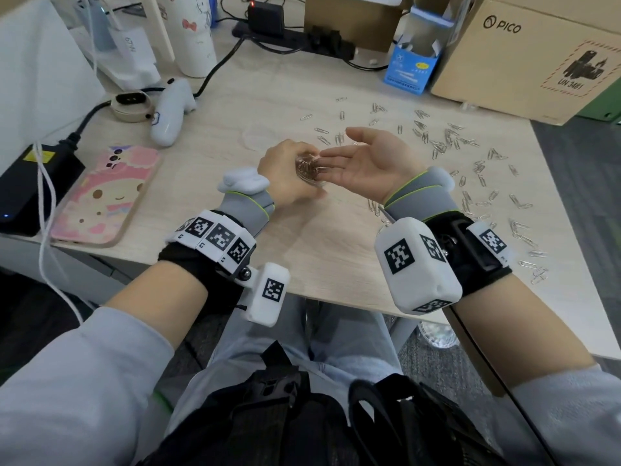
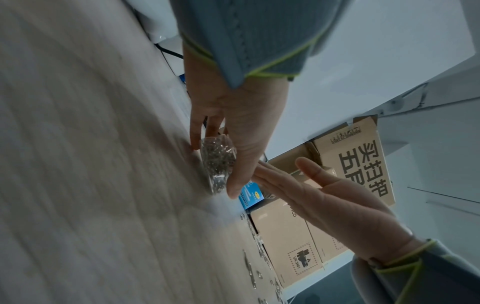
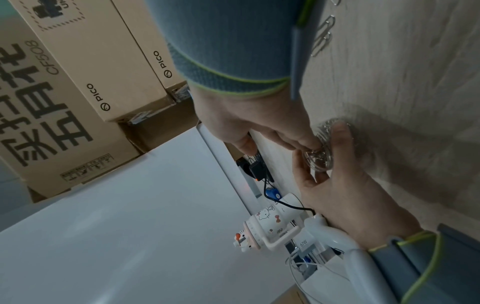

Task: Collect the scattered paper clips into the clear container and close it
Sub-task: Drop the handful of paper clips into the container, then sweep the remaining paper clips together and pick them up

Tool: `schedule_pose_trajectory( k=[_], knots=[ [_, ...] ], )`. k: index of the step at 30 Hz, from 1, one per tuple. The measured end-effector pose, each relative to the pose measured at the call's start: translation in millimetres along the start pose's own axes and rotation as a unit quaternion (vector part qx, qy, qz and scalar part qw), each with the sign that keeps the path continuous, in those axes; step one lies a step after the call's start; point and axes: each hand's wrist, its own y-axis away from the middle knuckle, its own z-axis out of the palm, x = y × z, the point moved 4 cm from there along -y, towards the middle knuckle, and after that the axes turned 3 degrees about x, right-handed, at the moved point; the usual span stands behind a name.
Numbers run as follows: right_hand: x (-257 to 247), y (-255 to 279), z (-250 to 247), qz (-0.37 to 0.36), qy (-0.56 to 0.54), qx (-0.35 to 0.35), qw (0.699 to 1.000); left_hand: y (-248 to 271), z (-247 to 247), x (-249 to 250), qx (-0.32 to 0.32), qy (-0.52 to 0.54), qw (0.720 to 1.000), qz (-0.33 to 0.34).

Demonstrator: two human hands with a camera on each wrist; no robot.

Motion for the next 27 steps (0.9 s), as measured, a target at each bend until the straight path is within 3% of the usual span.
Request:
schedule_pose_trajectory(
  k=[10, 18, 22, 27],
  knots=[
    [0.4, -13.0, -14.4, -0.034, 0.077, -0.003, 0.996, -1.9, -3.5, -10.2, 0.014, 0.006, 1.0, -0.007],
    [1.5, -5.7, -44.3, -0.135, 0.138, 0.093, 0.977, -3.3, -8.9, -6.2, 0.051, 0.012, 0.998, 0.018],
    [-4.4, 11.2, -69.0, -0.211, 0.203, 0.195, 0.936, -3.0, -5.6, 23.5, 0.063, 0.04, 0.993, 0.095],
    [-13.8, 36.7, -113.0, -0.289, 0.26, 0.328, 0.861, 1.7, 28.6, 51.7, -0.058, 0.051, 0.988, 0.134]
  ],
)
